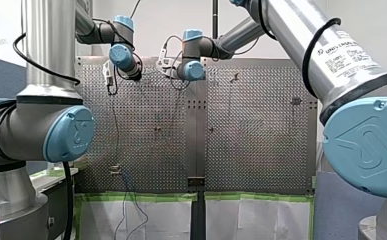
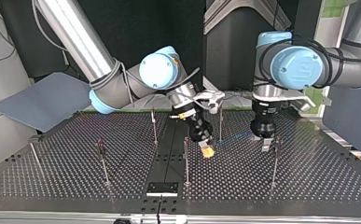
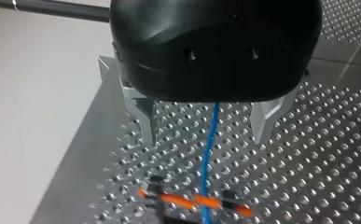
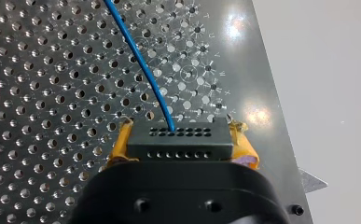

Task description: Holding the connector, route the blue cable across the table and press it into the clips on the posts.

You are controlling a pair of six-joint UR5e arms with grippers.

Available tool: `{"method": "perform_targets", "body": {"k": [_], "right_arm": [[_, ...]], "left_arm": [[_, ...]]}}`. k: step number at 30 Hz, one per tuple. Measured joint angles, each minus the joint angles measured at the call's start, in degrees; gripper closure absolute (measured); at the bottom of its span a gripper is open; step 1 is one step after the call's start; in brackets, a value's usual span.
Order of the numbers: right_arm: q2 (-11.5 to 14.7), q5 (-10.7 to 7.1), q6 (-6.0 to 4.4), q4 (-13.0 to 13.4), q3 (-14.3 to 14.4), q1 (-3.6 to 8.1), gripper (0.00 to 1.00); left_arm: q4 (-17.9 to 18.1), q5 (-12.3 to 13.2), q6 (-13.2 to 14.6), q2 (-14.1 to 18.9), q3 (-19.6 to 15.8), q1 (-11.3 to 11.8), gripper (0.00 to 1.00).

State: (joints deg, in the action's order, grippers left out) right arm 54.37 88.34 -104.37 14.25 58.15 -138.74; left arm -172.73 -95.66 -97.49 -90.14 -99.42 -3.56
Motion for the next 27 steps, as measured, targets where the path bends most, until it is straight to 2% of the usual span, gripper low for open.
{"method": "perform_targets", "body": {"k": [10, 12, 14, 15, 16, 17, 18, 20, 21, 22, 27], "right_arm": [[0.00, 0.00, -0.12, 0.00, 0.00, 0.00, 1.00], [0.00, 0.00, -0.14, 0.00, 0.00, 0.00, 1.00], [0.00, 0.00, -0.14, 0.00, 0.00, 0.00, 1.00], [0.00, 0.00, -0.15, 0.00, 0.00, 0.00, 1.00], [0.00, 0.00, -0.15, 0.00, 0.00, 0.00, 1.00], [0.00, 0.00, -0.15, 0.00, 0.00, 0.00, 1.00], [0.00, 0.00, -0.15, 0.00, 0.00, 0.00, 1.00], [0.00, 0.00, -0.15, 0.00, 0.00, 0.00, 1.00], [0.00, 0.00, -0.16, 0.00, 0.00, 0.00, 1.00], [0.00, 0.00, -0.16, 0.00, 0.01, 0.00, 1.00], [0.00, 0.00, -0.14, -0.43, 0.01, 0.00, 1.00]], "left_arm": [[1.72, -0.49, 2.11, -2.46, 0.34, 0.31, 0.02], [1.97, -0.55, 2.86, -2.70, 0.47, 0.32, 0.05], [2.10, -0.59, 3.22, -2.84, 0.52, 0.34, 0.26], [2.15, -0.61, 3.37, -2.90, 0.54, 0.35, 0.26], [2.16, -0.68, 3.46, -2.94, 0.54, 0.35, 0.42], [2.15, -0.83, 3.55, -2.97, 0.54, 0.35, 0.54], [2.14, -1.12, 3.64, -2.95, 0.54, 0.34, 0.54], [2.16, -1.79, 3.70, -2.88, 0.55, 0.28, 0.90], [2.18, -2.36, 3.73, -2.83, 0.56, 0.25, 0.90], [2.18, -2.82, 3.75, -2.80, 0.56, 0.22, 1.00], [2.21, -5.02, 3.79, -2.87, 0.57, 0.00, 1.00]]}}
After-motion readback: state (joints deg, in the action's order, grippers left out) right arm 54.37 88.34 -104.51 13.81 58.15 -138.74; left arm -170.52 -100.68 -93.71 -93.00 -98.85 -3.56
